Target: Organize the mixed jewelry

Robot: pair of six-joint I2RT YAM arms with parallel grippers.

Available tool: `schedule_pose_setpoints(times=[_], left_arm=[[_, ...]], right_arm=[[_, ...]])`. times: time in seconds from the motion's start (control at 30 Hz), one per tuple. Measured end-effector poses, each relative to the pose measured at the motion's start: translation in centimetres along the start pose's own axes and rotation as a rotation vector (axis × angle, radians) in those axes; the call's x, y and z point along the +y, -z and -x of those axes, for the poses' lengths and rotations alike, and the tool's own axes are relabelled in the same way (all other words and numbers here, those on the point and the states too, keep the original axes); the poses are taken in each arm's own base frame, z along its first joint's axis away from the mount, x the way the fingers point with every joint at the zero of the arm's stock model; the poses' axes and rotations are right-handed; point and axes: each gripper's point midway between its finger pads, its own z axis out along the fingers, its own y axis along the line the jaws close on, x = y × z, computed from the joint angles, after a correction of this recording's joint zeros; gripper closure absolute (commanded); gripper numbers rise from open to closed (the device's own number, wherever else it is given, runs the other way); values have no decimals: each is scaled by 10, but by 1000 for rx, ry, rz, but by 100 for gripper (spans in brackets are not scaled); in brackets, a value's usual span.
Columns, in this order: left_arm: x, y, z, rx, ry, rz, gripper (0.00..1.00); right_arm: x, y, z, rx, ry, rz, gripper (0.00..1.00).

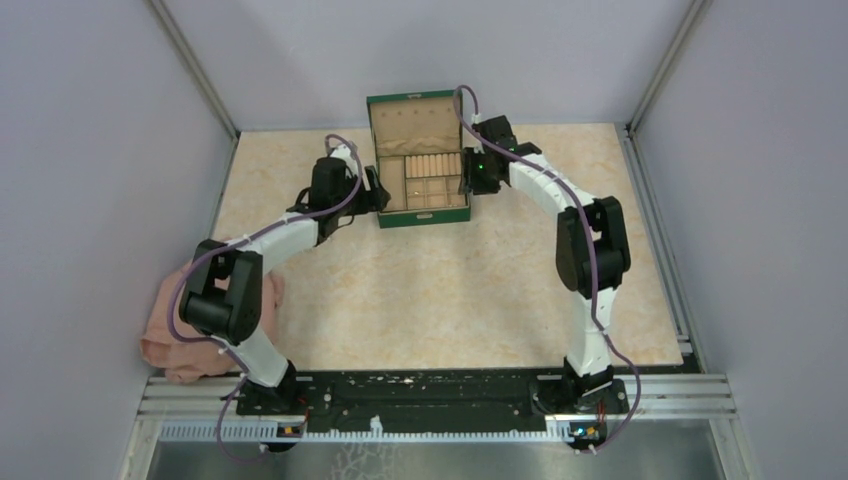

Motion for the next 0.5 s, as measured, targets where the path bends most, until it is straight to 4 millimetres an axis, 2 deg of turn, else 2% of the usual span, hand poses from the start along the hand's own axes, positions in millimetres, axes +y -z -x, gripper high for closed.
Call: schedule_pose_setpoints(times=[0.13,0.33,0.5], left_arm=[[3,-2,-8,7,3,0,33],[3,-3,-14,12,12,-5,35],[1,-7,-20,27,24,-22,42]], right_arm=[[0,-4,-3,-3,-2,10,60],[-3,-8,-6,6,-7,9,60],[-5,-13,-12,18,-8,6,65]])
